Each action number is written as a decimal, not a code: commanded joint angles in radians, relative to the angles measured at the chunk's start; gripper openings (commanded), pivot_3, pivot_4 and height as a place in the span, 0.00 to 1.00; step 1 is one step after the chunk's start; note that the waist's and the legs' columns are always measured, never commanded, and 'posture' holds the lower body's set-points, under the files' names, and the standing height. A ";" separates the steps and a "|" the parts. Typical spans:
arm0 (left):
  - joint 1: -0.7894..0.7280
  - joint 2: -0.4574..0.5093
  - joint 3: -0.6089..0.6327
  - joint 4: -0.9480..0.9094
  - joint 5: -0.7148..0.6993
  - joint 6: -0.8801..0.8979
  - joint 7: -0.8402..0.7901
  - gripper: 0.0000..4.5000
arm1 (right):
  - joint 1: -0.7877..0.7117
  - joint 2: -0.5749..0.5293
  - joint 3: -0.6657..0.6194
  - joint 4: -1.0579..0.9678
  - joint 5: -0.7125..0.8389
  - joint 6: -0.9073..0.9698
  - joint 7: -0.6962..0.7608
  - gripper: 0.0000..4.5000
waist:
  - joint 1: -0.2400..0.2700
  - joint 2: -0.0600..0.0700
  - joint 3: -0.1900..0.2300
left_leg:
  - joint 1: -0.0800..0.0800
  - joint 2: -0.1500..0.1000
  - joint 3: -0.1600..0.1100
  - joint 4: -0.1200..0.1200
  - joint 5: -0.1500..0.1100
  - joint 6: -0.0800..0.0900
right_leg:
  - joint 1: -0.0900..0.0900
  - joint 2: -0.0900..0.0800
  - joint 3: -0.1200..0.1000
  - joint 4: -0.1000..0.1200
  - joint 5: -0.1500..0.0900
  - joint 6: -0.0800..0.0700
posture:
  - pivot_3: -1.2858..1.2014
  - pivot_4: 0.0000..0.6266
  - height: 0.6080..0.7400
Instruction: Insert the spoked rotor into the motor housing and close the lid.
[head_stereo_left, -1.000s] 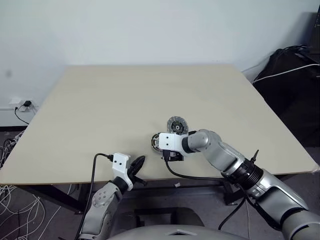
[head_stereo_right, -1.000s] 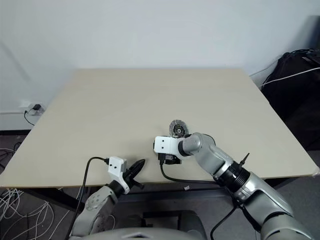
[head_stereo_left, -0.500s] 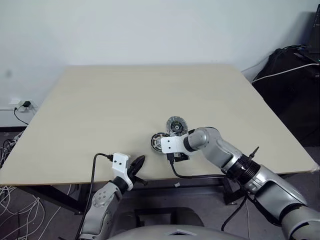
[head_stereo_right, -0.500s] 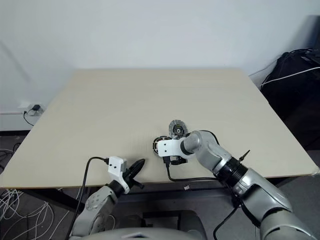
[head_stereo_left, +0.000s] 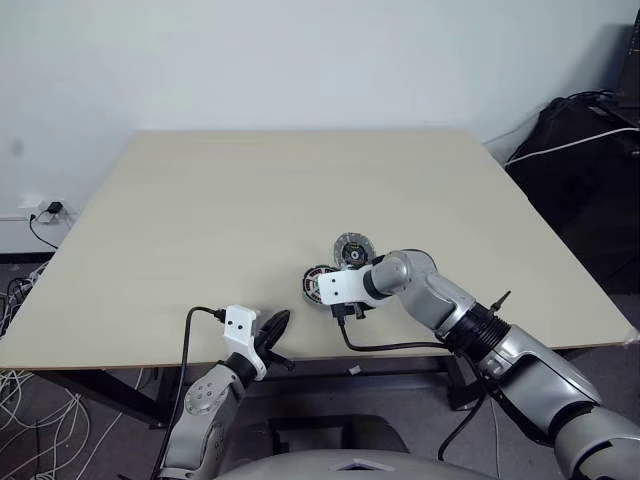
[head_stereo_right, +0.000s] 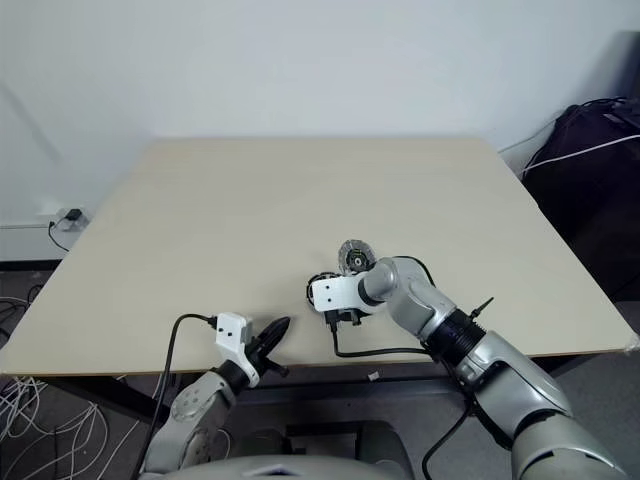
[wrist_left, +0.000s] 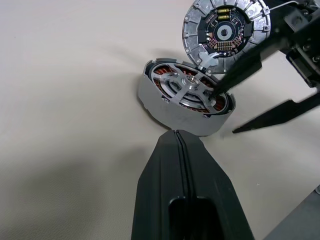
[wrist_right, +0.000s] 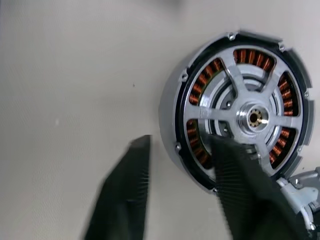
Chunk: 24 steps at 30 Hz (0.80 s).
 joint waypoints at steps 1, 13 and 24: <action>-0.007 -0.008 0.010 -0.013 -0.012 -0.020 -0.002 0.00 | -0.023 0.005 -0.034 -0.002 -0.010 -0.015 0.008 0.18 | 0.000 0.000 0.000 | 0.000 0.000 0.000 0.000 0.000 0.000 | 0.000 0.000 0.000 0.000 0.000 0.000 | 0.52 0.00 1.00; -0.006 -0.015 0.010 -0.014 -0.009 -0.019 -0.006 0.00 | 0.000 0.016 -0.062 -0.012 -0.013 0.011 0.004 0.03 | -0.001 0.000 0.000 | 0.001 0.000 0.000 0.000 0.000 0.000 | 0.001 0.000 0.000 0.001 0.000 0.000 | 0.52 0.00 1.00; -0.006 -0.014 0.009 -0.019 -0.012 -0.013 -0.008 0.00 | 0.040 -0.012 -0.127 -0.165 0.002 0.150 0.015 0.03 | 0.002 0.000 0.000 | 0.000 0.000 0.000 0.000 0.000 0.000 | 0.000 0.000 0.000 0.001 0.000 0.000 | 0.52 0.00 1.00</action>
